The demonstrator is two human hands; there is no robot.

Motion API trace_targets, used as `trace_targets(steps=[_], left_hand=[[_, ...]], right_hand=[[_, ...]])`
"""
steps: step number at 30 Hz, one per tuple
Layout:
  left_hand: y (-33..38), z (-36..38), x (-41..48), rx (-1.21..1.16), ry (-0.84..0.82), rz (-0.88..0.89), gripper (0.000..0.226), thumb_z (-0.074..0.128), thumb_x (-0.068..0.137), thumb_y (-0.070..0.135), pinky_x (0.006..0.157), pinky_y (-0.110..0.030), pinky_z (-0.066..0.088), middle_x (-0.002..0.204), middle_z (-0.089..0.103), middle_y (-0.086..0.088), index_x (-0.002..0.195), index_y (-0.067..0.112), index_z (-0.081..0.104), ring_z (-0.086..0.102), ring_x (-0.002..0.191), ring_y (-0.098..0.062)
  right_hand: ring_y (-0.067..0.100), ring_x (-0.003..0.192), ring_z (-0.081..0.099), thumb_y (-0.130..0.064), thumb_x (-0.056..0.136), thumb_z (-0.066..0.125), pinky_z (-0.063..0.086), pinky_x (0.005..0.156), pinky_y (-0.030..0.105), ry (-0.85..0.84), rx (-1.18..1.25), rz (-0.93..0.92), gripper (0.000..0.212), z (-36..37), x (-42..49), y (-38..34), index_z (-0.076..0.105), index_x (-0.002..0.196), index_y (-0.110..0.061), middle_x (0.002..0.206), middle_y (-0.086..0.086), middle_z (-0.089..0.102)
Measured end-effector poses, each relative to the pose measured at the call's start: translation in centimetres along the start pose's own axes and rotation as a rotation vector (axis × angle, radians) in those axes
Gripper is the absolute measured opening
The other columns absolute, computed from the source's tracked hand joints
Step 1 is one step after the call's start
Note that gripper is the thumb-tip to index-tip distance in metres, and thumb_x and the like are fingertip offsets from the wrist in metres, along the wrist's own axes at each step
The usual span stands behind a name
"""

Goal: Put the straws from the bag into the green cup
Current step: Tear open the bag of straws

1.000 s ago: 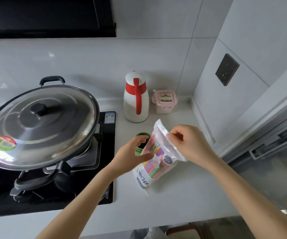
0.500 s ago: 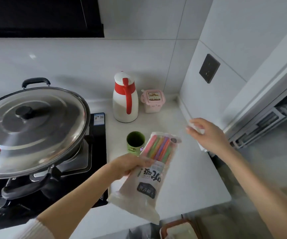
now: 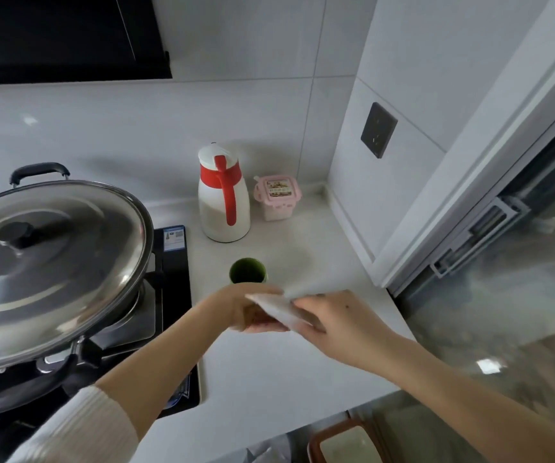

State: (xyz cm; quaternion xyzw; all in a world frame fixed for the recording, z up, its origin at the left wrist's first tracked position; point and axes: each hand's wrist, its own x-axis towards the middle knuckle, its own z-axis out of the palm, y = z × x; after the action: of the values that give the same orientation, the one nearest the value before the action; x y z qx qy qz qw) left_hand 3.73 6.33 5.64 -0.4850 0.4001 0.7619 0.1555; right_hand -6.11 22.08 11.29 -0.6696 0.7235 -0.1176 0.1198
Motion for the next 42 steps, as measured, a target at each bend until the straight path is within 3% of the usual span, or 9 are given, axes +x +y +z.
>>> trace_targets(steps=[4,8,15,21,24,28,34,39,42], left_hand=[[-0.3,-0.6,-1.7,-0.112,0.039,0.134,0.032,0.060,0.089,0.022,0.061,-0.030,0.060,0.095,0.069,-0.022,0.101,-0.007,0.062,0.071,0.073,-0.029],[-0.8,-0.4,-4.0,-0.127,0.241,0.431,0.034,0.056,0.092,0.028,0.066,-0.035,0.059,0.092,0.065,-0.021,0.098,-0.005,0.060,0.068,0.075,-0.030],[-2.9,0.7,-5.9,-0.022,0.413,0.775,0.017,0.065,0.086,0.013,0.069,-0.033,0.059,0.085,0.062,-0.017,0.086,-0.004,0.062,0.062,0.073,-0.018],[-3.4,1.1,-6.4,-0.059,0.388,0.831,0.009,0.069,0.082,0.008,0.067,-0.029,0.058,0.079,0.063,-0.013,0.084,0.000,0.066,0.065,0.072,-0.019],[-3.6,1.4,-6.5,-0.060,0.373,0.833,0.008,0.070,0.080,0.006,0.066,-0.029,0.058,0.078,0.064,-0.011,0.084,0.000,0.067,0.065,0.073,-0.020],[-3.7,1.7,-6.7,-0.056,0.368,0.810,0.004,0.071,0.080,0.008,0.069,-0.032,0.059,0.081,0.065,-0.012,0.081,0.004,0.070,0.066,0.079,-0.024],[-3.2,2.0,-6.9,-0.038,0.371,0.770,0.016,0.074,0.077,0.017,0.070,-0.034,0.059,0.084,0.069,-0.009,0.087,0.005,0.072,0.068,0.081,-0.021],[-2.7,2.7,-7.0,0.069,0.441,0.802,0.012,0.074,0.078,0.019,0.067,-0.033,0.059,0.074,0.069,-0.008,0.082,0.007,0.072,0.067,0.069,-0.013],[-2.6,3.2,-7.1,0.142,0.483,0.816,0.007,0.067,0.084,0.014,0.067,-0.031,0.059,0.069,0.065,-0.004,0.077,0.012,0.069,0.064,0.065,-0.013]], right_hand=[[0.026,0.066,0.058,-0.032,0.087,0.053,0.046,0.061,0.037,0.122,0.146,0.136,0.024,-0.1,1.3,-0.2,0.062,0.089,-0.010,0.071,0.007,0.066],[0.027,0.067,0.057,-0.028,0.084,0.058,0.045,0.062,0.036,0.244,0.274,0.235,0.022,-0.2,2.8,-0.8,0.058,0.079,-0.006,0.068,0.007,0.064],[0.015,0.061,0.056,-0.034,0.080,0.064,0.041,0.059,0.025,0.219,0.430,0.240,0.020,0.1,3.7,-1.6,0.050,0.076,-0.021,0.065,-0.003,0.063],[0.013,0.068,0.065,-0.031,0.082,0.064,0.057,0.067,0.035,0.085,0.610,0.297,0.015,-0.8,4.1,-1.3,0.065,0.074,-0.020,0.071,-0.008,0.066],[0.010,0.068,0.065,-0.020,0.084,0.066,0.054,0.055,0.023,-0.056,0.846,0.409,0.013,-1.6,4.2,-1.2,0.070,0.085,-0.008,0.082,0.007,0.069],[0.005,0.065,0.067,-0.016,0.083,0.067,0.052,0.053,0.020,-0.202,1.016,0.479,0.015,-2.3,4.0,-0.7,0.071,0.089,-0.002,0.076,0.002,0.071],[0.013,0.074,0.067,-0.010,0.085,0.065,0.055,0.057,0.023,-0.199,0.942,0.491,0.015,-2.5,4.3,-0.3,0.070,0.092,0.002,0.084,0.010,0.071],[0.008,0.057,0.062,-0.002,0.081,0.061,0.051,0.049,0.016,-0.108,0.778,0.464,0.011,-2.4,4.3,-1.0,0.069,0.082,0.004,0.075,0.012,0.066],[0.021,0.065,0.064,-0.005,0.079,0.059,0.059,0.064,0.034,-0.059,0.724,0.458,0.011,-1.8,4.3,-1.3,0.068,0.076,0.002,0.081,0.022,0.069]])
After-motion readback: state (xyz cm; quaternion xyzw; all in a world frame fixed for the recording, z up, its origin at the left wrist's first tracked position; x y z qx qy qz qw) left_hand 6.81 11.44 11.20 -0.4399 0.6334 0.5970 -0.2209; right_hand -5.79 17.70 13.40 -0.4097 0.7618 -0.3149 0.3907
